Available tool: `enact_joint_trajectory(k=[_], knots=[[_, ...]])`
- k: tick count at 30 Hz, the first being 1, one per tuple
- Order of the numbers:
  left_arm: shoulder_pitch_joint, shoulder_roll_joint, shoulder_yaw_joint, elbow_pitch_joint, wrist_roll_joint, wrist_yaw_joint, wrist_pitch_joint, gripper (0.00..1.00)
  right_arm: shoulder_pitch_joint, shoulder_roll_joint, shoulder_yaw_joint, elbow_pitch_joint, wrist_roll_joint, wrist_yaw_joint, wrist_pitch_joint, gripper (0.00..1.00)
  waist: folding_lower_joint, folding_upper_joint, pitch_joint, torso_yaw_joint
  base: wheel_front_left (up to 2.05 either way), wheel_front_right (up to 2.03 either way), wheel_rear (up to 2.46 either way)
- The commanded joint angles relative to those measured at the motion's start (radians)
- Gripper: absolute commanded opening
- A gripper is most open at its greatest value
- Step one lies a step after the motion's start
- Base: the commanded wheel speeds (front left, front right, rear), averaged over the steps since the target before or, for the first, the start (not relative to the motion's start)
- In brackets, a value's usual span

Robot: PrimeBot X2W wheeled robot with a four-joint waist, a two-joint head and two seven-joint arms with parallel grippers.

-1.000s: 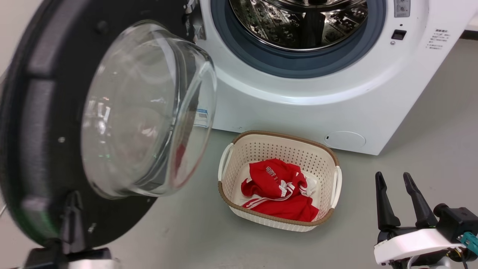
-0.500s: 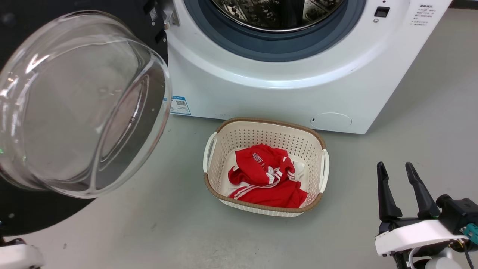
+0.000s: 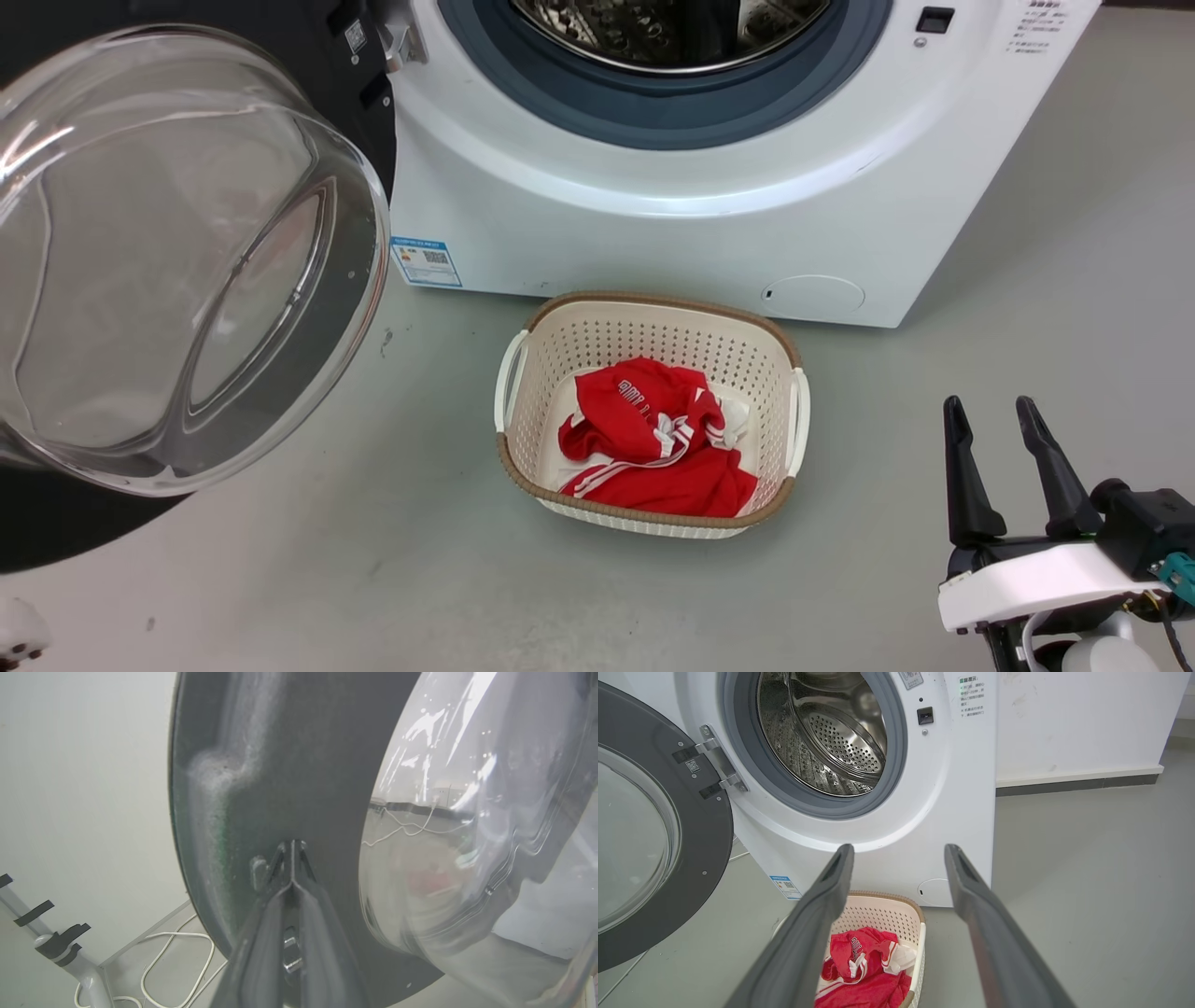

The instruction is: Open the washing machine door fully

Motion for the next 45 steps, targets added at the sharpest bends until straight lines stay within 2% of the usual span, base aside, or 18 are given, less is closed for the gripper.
enact_joint_trajectory(k=[1, 8, 11, 15, 16, 18, 19, 20, 21, 31, 38, 45], knots=[[0.006, -0.013, 0.0, -0.015, 0.012, 0.001, 0.003, 0.0, 0.0, 0.001, 0.0, 0.003, -0.003, 0.0, 0.001, 1.0, -0.0001, 0.0, -0.011, -0.005, 0.0, 0.0, 0.0], [0.098, -0.106, -0.002, -0.121, 0.042, -0.009, 0.002, 0.0, 0.026, 0.001, 0.004, 0.014, 0.01, 0.0, -0.011, 1.0, -0.0001, 0.0, -0.068, -0.015, 0.0, 0.0, 0.0], [0.147, -0.167, -0.019, -0.177, 0.061, -0.015, 0.003, 0.0, 0.034, 0.001, 0.007, 0.017, 0.012, 0.0, -0.011, 1.0, -0.0001, 0.0, -0.091, -0.016, 0.0, 0.0, 0.0], [0.192, -0.225, -0.065, -0.232, 0.089, -0.034, 0.002, 0.0, 0.05, 0.001, 0.011, 0.021, 0.011, 0.0, -0.014, 1.0, -0.0001, 0.0, -0.117, -0.017, 0.0, 0.0, 0.0], [0.192, -0.225, -0.065, -0.232, 0.089, -0.034, 0.002, 0.0, 0.05, 0.001, 0.011, 0.021, 0.011, 0.0, -0.014, 1.0, -0.0001, 0.0, -0.117, -0.017, 0.0, 0.0, 0.0], [0.208, -0.244, -0.102, -0.251, 0.103, -0.044, 0.003, 0.35, 0.051, 0.001, 0.013, 0.022, 0.007, 0.0, -0.015, 1.0, -0.0001, 0.0, -0.129, -0.02, 0.0, 0.0, 0.0], [0.214, -0.253, -0.126, -0.26, 0.104, -0.047, 0.003, 0.39, 0.054, 0.001, 0.014, 0.021, 0.005, 0.0, -0.015, 1.0, -0.0001, 0.0, -0.133, -0.021, 0.0, 0.0, 0.0], [0.221, -0.259, -0.146, -0.268, 0.103, -0.045, 0.003, 0.88, 0.056, 0.001, 0.015, 0.02, 0.002, 0.0, -0.016, 1.0, -0.0001, 0.0, -0.137, -0.023, 0.0, 0.0, 0.0], [0.225, -0.263, -0.167, -0.276, 0.101, -0.044, 0.003, 1.0, 0.058, 0.001, 0.016, 0.019, 0.001, 0.0, -0.015, 1.0, -0.0001, 0.0, -0.141, -0.025, 0.0, 0.0, 0.0], [0.195, -0.273, -0.368, -0.32, 0.119, -0.036, 0.003, 1.0, 0.065, 0.001, 0.02, -0.014, -0.048, 0.0, -0.013, 1.0, -0.0001, 0.0, -0.162, -0.063, 0.0, 0.0, 0.0], [0.144, -0.272, -0.415, -0.302, 0.17, -0.047, 0.003, 1.0, 0.064, 0.001, 0.013, -0.051, -0.099, 0.0, -0.006, 1.0, -0.0001, 0.0, -0.164, -0.105, 0.0, 0.0, 0.0], [0.129, -0.271, -0.422, -0.287, 0.185, -0.042, 0.003, 1.0, 0.07, 0.001, 0.013, -0.075, -0.116, 0.0, 0.001, 1.0, -0.0001, 0.0, -0.166, -0.138, 0.0, 0.0, 0.0]])
